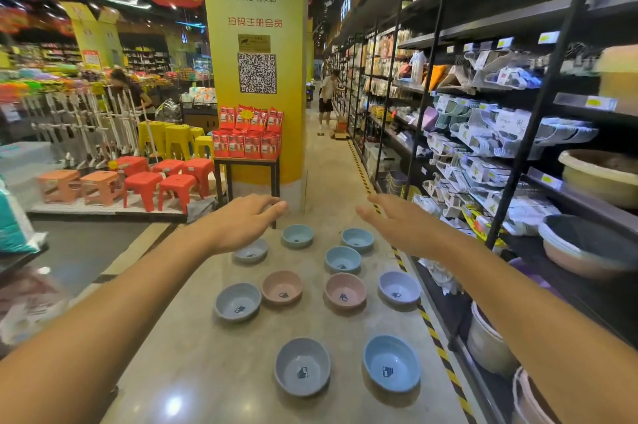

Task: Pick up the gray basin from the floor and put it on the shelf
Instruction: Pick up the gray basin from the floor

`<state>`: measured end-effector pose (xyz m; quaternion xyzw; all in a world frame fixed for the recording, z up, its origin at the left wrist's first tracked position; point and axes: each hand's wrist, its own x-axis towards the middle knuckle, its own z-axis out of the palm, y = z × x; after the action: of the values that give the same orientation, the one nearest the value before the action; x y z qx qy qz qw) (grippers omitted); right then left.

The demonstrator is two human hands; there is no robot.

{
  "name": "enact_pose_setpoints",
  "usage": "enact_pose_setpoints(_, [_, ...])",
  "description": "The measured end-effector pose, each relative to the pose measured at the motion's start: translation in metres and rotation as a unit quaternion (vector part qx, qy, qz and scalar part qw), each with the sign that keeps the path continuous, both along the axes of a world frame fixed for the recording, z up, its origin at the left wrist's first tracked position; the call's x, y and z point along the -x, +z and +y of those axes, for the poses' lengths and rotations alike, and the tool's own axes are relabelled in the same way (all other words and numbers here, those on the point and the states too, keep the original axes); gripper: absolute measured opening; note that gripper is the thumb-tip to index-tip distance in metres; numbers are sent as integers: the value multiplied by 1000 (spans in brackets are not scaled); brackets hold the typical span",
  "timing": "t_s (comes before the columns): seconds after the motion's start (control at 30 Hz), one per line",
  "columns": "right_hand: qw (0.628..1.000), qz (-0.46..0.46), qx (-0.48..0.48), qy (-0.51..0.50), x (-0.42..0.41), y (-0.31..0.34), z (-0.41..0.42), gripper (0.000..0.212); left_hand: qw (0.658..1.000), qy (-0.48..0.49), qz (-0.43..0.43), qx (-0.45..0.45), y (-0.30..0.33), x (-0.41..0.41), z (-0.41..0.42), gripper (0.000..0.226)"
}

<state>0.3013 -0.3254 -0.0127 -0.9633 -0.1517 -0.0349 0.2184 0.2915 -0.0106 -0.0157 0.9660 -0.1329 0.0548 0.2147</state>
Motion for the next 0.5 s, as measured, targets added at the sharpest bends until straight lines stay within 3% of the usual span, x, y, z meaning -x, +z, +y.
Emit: enact_pose_setpoints(0.5, [997,57,-53,-21,-296,-83,28,84,998,18,49,45,-81,-305,21,62])
